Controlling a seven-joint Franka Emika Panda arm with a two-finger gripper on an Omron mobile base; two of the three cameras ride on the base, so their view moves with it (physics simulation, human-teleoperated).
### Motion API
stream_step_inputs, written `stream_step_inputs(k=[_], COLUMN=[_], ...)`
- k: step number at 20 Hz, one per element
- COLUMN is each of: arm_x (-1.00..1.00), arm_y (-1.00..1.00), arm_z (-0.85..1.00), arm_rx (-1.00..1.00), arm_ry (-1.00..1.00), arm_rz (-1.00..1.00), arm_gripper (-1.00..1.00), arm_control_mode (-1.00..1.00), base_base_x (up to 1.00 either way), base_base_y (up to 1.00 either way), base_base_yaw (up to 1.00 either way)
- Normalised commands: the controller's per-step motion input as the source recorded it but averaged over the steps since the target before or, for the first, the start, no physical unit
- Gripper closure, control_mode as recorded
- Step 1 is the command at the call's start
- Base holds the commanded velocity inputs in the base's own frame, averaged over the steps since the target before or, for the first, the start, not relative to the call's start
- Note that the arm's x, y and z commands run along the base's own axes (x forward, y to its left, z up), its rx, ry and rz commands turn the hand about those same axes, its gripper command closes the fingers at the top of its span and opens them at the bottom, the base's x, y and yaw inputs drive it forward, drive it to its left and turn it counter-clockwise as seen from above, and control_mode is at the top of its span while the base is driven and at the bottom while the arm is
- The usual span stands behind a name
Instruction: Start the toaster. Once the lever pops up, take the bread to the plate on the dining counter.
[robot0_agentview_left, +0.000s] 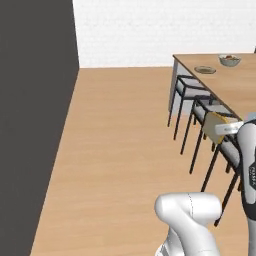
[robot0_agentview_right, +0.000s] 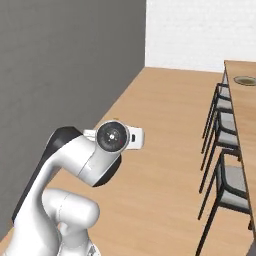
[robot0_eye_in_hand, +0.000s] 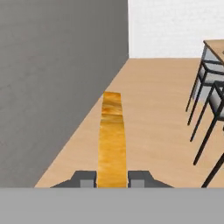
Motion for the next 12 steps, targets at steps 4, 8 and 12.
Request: stream_step_inputs(k=[4,8,12], arm_x=[0.0,0.0,0.0], arm_y=[0.0,0.0,0.0], arm_z=[0.0,0.0,0.0], arm_rx=[0.0,0.0,0.0], arm_ry=[0.0,0.0,0.0], arm_rz=[0.0,0.0,0.0], arm_gripper=[1.0,1.0,1.0], arm_control_mode=[1.0,1.0,1.0], base_base_x=[1.0,1.0,1.0], base_base_y=[0.62,0.82,1.0], base_base_yaw=[-0.28,-0.55,-0.56])
